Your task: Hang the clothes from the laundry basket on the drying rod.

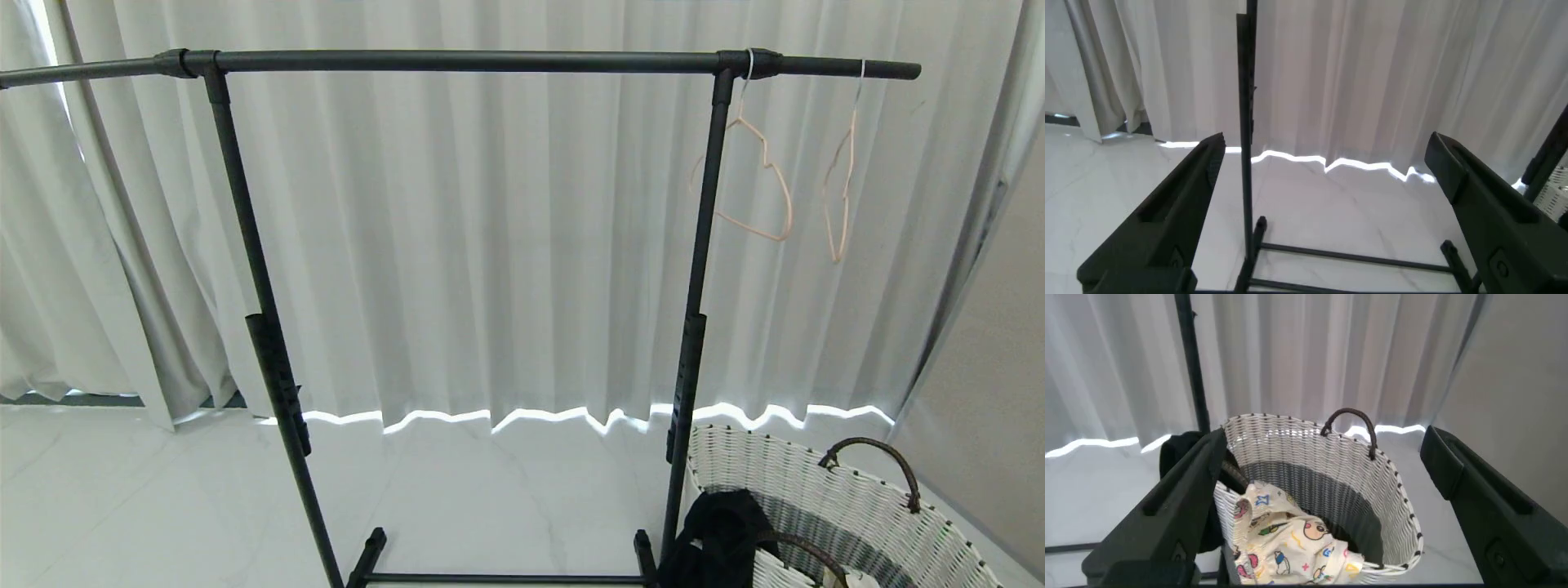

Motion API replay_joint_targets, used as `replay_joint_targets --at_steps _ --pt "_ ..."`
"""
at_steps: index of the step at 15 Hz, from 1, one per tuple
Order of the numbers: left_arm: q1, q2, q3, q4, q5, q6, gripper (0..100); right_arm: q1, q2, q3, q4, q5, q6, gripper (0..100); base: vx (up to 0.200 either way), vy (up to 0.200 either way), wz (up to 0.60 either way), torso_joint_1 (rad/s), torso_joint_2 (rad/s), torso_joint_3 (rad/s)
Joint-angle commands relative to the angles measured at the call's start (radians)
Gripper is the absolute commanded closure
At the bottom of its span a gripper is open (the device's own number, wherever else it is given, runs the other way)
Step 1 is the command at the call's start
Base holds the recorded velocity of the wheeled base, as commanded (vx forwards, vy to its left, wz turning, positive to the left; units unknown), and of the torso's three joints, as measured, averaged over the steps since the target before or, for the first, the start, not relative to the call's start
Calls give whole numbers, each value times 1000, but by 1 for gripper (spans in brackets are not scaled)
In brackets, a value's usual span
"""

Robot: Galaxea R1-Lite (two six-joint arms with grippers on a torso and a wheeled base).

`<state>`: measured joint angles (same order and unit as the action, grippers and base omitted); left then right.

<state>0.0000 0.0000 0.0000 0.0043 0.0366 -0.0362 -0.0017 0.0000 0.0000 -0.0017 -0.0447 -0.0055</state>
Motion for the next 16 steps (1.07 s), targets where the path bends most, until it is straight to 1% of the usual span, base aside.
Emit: replay_joint_targets --at_steps 1,2,5,8,9,10,11,12,13,14,15,16 --pt "0 0 0 0 0 1 0 0 0 0 -1 0 1 0 200 0 0 -2 -2 -2" --pt "0 0 0 0 0 -1 0 0 0 0 0 0 -5 0 200 0 0 -2 -7 7" --pt "0 0 0 0 0 -4 0 0 0 0 0 2 -22 0 0 0 0 0 0 0" --pt "0 0 0 0 0 -7 0 0 0 0 -8 0 -16 0 0 0 0 0 0 0" --pt "0 0 0 0 0 -2 0 5 15 -69 -17 23 21 0 0 0 0 0 0 0" --pt "0 0 0 0 0 4 0 34 86 -164 -4 31 93 0 0 0 0 0 0 0" --pt "0 0 0 0 -3 15 0 66 170 -235 -4 20 105 0 0 0 0 0 0 0" --pt "0 0 0 0 -4 21 0 89 258 -276 -3 20 64 0 0 0 0 0 0 0" --pt "0 0 0 0 -4 19 0 98 344 -281 -3 17 -39 0 0 0 0 0 0 0" --pt "0 0 0 0 -4 18 0 97 417 -279 -1 17 -122 0 0 0 0 0 0 0" --pt "0 0 0 0 -4 18 0 97 541 -278 -3 14 -221 0 0 0 0 0 0 0" --pt "0 0 0 0 -4 19 0 97 652 -284 -12 6 -287 0 0 0 0 0 0 0"
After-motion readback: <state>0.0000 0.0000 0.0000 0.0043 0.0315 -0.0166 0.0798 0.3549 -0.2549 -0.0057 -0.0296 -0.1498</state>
